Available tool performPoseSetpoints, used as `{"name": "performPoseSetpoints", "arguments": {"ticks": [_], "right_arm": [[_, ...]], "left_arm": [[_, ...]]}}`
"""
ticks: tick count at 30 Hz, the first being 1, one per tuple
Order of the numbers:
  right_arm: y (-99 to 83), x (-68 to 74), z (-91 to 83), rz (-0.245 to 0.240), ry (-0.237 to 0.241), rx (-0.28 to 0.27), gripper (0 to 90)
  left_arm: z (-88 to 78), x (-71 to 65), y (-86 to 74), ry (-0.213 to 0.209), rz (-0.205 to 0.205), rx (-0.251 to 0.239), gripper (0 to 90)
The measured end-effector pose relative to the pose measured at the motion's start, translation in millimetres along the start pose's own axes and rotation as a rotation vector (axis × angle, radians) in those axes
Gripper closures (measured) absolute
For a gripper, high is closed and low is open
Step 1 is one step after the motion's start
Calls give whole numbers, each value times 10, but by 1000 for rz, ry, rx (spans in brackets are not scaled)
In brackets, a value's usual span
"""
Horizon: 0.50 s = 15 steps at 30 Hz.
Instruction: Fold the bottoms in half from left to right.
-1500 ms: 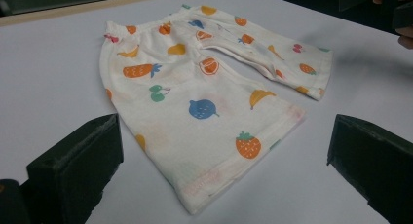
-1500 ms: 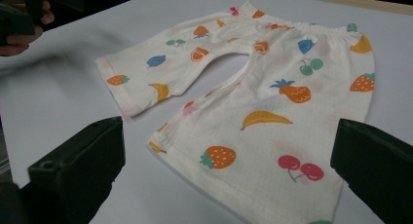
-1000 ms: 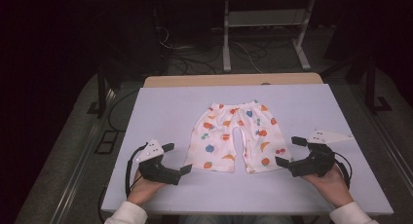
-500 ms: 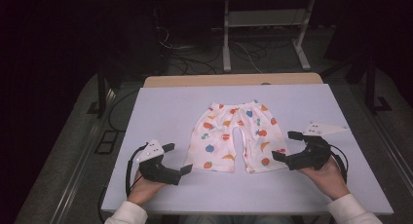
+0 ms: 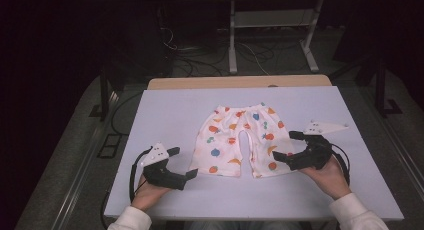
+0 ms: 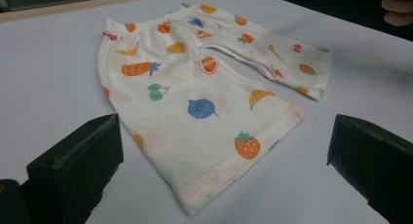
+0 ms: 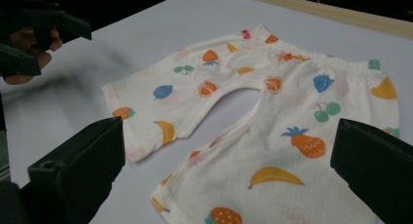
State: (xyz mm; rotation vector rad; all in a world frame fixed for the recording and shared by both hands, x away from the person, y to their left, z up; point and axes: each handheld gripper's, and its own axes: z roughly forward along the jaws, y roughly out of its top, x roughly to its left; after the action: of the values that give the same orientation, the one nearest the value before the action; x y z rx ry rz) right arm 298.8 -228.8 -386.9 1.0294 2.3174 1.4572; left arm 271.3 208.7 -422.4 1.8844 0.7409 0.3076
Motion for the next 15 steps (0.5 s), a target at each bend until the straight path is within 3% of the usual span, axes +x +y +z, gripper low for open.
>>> {"name": "performPoseSetpoints", "arguments": {"ticks": [15], "right_arm": [[257,46,256,-42,16,23,0]], "left_arm": [[-5,2,0,-1,-4,-2,0]]}}
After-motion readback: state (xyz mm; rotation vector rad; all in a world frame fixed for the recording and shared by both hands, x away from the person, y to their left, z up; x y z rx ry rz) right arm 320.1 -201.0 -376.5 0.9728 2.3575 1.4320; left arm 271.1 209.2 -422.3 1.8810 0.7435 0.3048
